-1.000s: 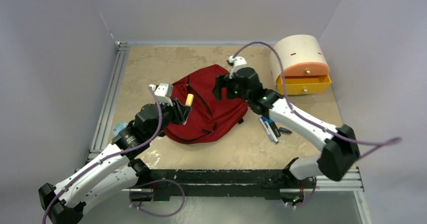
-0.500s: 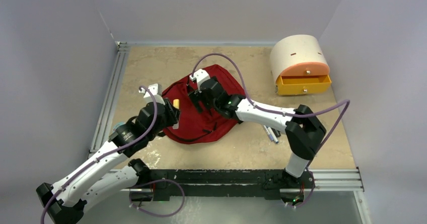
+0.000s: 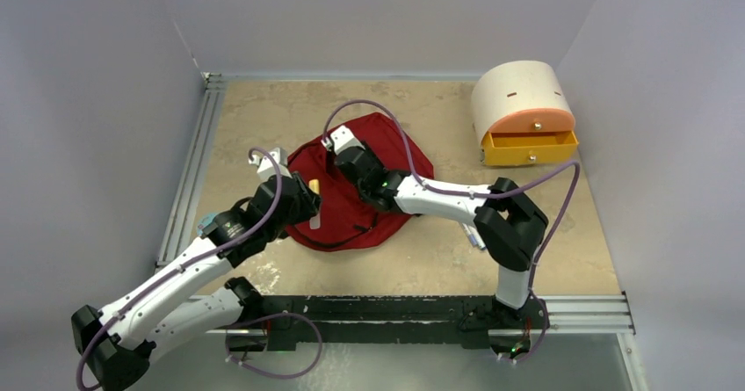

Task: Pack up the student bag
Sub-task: Place the stationery in the student bag.

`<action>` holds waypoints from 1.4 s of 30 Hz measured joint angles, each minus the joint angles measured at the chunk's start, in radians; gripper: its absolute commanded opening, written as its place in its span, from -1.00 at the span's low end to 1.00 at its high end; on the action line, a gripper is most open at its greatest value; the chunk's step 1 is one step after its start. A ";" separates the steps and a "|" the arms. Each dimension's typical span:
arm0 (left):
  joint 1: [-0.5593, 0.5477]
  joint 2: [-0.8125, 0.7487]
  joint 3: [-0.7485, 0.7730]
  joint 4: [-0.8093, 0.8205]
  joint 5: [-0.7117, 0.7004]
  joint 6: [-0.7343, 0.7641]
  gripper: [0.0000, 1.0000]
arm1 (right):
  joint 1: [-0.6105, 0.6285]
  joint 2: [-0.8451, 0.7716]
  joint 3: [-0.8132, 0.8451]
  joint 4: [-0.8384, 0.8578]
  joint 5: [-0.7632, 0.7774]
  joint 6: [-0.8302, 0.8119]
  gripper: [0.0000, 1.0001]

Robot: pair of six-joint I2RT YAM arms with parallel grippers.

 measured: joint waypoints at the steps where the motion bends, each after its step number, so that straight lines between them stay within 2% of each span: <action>1: 0.000 0.014 0.000 0.001 0.005 -0.016 -0.70 | 0.000 -0.005 0.000 0.004 0.001 0.004 -0.27; 6: 0.000 0.089 0.000 0.039 0.034 -0.070 -0.77 | 0.000 -0.054 0.000 0.008 -0.039 0.050 -0.90; 8: 0.000 0.118 0.000 0.071 0.041 -0.084 -0.84 | 0.000 -0.071 0.001 0.012 -0.056 0.071 -1.00; 13: 0.033 0.194 0.002 0.187 0.093 -0.093 -0.97 | -0.015 -0.073 0.004 0.009 -0.091 0.124 -1.00; 22: 0.246 0.402 0.017 0.398 0.375 -0.089 -1.00 | -0.084 -0.105 0.005 0.003 -0.228 0.228 -1.00; 30: 0.254 0.573 0.108 0.467 0.552 -0.070 -1.00 | -0.102 -0.131 0.005 0.006 -0.298 0.270 -1.00; 42: 0.297 0.709 0.190 0.533 0.602 -0.065 -1.00 | -0.111 -0.171 -0.029 0.042 -0.358 0.317 -1.00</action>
